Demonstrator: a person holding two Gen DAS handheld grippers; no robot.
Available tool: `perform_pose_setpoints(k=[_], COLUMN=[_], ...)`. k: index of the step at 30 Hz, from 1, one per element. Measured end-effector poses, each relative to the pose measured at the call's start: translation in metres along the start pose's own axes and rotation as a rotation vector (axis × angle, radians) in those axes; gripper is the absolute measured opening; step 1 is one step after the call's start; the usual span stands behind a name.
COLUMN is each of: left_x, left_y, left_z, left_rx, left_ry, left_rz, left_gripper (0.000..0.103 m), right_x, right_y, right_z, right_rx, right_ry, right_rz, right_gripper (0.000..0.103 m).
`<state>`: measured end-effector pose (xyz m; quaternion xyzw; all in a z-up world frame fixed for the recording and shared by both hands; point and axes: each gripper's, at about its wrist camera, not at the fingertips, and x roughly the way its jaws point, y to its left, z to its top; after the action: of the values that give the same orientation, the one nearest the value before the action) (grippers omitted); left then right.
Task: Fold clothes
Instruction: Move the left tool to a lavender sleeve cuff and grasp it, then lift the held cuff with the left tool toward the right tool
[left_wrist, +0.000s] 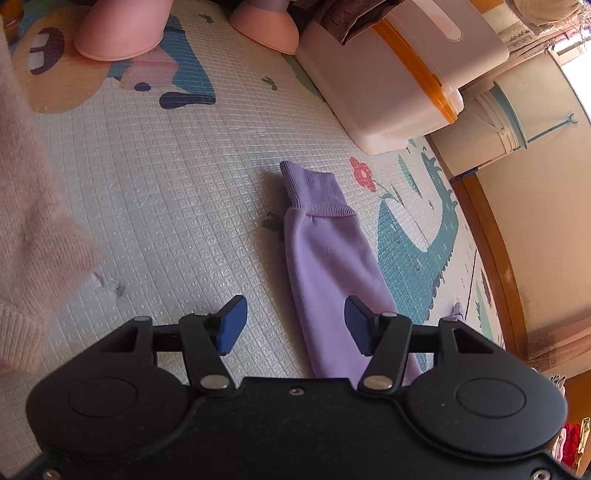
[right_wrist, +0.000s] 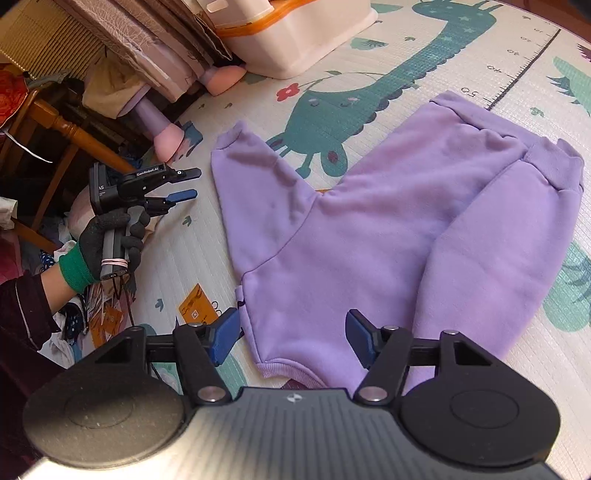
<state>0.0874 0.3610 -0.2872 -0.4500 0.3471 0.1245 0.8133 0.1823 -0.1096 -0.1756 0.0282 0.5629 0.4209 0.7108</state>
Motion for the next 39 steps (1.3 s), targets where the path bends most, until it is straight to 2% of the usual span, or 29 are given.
perform_pose_setpoints(k=[3,6,9,12,15,16,17,20,22,23,28,29,35,39], left_x=[0.005,0.011,0.021,0.031,0.039,0.043,0.046,0.051,0.051,0.052,0.041,0.037,0.009,0.008], left_y=[0.004,0.007,0.006,0.005,0.000,-0.001,-0.002,-0.001,0.004,0.006,-0.016,-0.026,-0.122,-0.183], left_z=[0.007,0.017,0.029,0.040,0.046,0.048,0.048,0.048,0.049,0.050,0.042,0.040,0.001,-0.059], left_rx=[-0.007,0.007,0.036,0.049,0.066,0.072,0.076,0.070,0.043,0.032,0.079,0.108,0.459,0.730], left_ry=[-0.019,-0.026,-0.026,-0.040,-0.048,-0.046,-0.045,-0.055,-0.061,-0.059,-0.094,-0.101,-0.134,-0.161], left_rz=[-0.002,-0.006,-0.011,-0.017,-0.030,-0.036,-0.038,-0.051,-0.050,-0.043,-0.044,-0.048,-0.090,-0.096], left_gripper=[0.057,0.057,0.056,0.054,0.054,0.053,0.047,0.046,0.034,0.008,0.006,0.006,0.006,0.006], right_x=[0.008,0.019,0.036,0.047,0.053,0.055,0.056,0.059,0.060,0.061,0.067,0.067,0.057,0.054], right_y=[0.005,0.002,-0.003,-0.003,-0.005,-0.006,-0.008,-0.013,-0.017,-0.018,-0.024,-0.024,-0.025,-0.035], right_z=[0.007,0.008,0.005,0.005,0.007,0.008,0.009,0.010,0.009,0.009,0.007,0.007,0.019,0.032], right_rx=[0.051,0.122,0.150,0.153,0.184,0.195,0.209,0.245,0.268,0.279,0.320,0.326,0.343,0.396], right_ry=[-0.025,-0.041,-0.004,0.026,0.029,0.028,0.027,0.028,0.031,0.032,0.041,0.038,-0.039,-0.103], right_rz=[0.027,0.033,0.012,0.034,0.065,0.072,0.077,0.087,0.094,0.098,0.106,0.108,0.137,0.161], right_gripper=[0.067,0.076,0.076,0.076,0.076,0.076,0.076,0.076,0.076,0.076,0.076,0.076,0.076,0.076])
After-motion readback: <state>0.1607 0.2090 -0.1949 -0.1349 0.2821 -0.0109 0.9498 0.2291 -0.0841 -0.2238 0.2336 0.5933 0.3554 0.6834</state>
